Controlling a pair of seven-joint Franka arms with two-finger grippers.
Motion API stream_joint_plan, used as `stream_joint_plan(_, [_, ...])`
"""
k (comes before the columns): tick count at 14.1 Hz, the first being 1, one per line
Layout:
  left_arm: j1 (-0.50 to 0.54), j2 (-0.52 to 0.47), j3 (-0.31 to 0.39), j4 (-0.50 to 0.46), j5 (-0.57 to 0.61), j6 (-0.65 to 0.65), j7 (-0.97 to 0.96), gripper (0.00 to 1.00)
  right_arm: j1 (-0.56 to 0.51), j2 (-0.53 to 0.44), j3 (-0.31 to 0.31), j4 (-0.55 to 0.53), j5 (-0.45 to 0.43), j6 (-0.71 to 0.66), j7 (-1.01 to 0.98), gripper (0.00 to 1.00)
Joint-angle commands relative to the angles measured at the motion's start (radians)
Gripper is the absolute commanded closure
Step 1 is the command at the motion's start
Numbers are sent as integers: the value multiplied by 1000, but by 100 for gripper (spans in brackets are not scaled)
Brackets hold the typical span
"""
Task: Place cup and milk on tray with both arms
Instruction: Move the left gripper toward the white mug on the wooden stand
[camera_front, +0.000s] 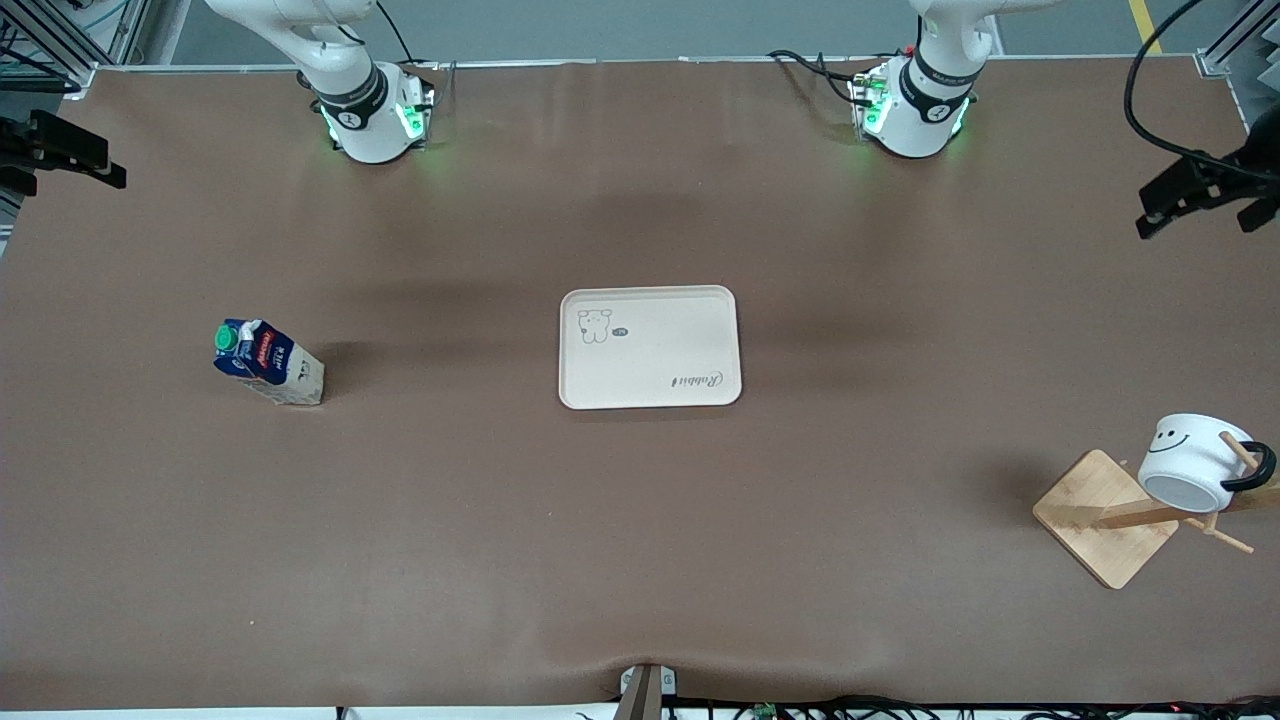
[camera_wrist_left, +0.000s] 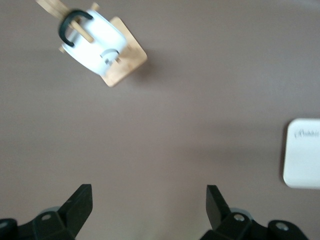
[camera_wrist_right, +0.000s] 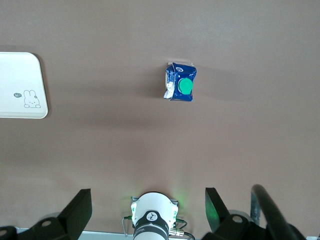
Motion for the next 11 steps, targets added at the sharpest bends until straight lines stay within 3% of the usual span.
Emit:
stream_joint_plan(1, [69,-16,-5,-86,0,125,-4,0,-23,-7,9,-9,20,-11,3,0])
stream_joint_plan(5, [138,-16,-3,-237,-41,367,4,0,-27,-7,9,-9,20,-10,3,0])
stream_joint_plan(11, [198,45,-3,-378,-132,705,90,0,-29,-6,9,-9,20,-11,3,0])
